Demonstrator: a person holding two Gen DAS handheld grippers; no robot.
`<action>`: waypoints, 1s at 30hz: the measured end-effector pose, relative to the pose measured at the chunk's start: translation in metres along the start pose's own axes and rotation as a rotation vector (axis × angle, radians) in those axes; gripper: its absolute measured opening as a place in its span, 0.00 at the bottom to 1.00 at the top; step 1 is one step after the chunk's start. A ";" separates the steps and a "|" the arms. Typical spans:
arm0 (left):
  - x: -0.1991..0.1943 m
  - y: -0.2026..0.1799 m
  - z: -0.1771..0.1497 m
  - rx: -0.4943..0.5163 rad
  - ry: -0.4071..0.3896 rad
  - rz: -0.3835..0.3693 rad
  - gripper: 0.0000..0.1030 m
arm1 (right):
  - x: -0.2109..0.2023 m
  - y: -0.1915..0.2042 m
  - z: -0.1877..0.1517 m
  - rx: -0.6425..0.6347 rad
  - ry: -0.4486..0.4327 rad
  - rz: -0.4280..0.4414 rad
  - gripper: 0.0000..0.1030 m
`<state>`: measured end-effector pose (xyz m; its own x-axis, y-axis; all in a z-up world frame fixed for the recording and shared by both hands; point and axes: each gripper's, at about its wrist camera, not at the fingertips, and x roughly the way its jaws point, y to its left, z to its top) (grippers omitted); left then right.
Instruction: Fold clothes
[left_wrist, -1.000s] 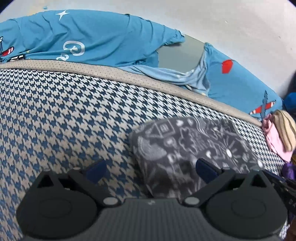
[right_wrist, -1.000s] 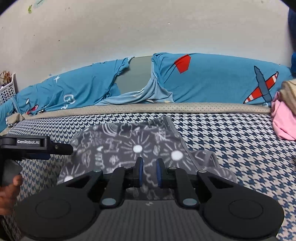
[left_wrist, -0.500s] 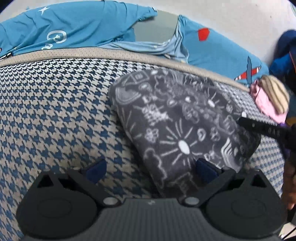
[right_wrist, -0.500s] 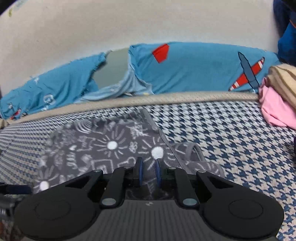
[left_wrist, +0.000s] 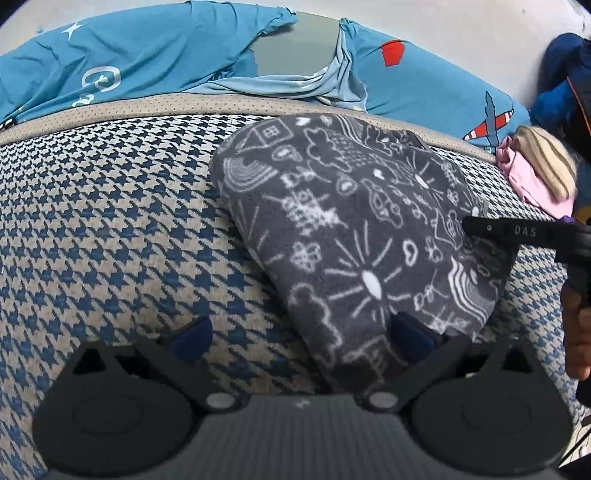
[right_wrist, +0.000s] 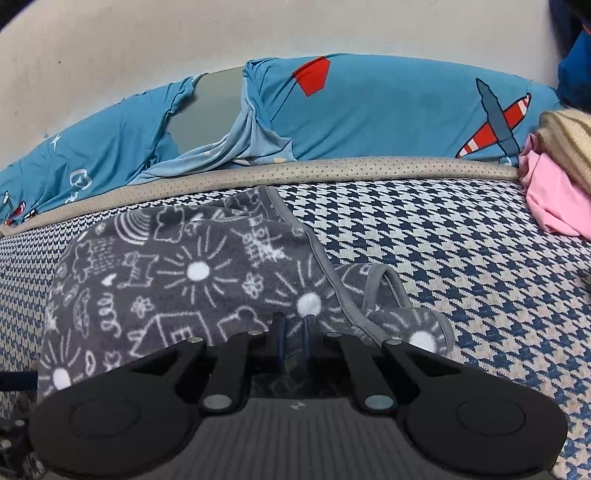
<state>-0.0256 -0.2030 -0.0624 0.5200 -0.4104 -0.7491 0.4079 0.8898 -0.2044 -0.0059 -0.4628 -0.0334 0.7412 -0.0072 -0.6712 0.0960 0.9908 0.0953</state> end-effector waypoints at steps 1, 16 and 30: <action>-0.001 0.000 -0.001 -0.004 -0.002 0.003 1.00 | 0.000 0.001 0.000 0.000 0.000 -0.004 0.04; -0.051 -0.002 -0.017 -0.040 -0.044 0.122 1.00 | -0.043 0.029 -0.008 0.000 -0.054 -0.049 0.31; -0.081 -0.015 -0.040 -0.011 -0.010 0.198 1.00 | -0.080 0.022 -0.035 0.098 -0.020 -0.057 0.44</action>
<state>-0.1038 -0.1752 -0.0240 0.5969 -0.2291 -0.7689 0.2887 0.9555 -0.0605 -0.0867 -0.4358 -0.0034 0.7455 -0.0664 -0.6632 0.2019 0.9708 0.1297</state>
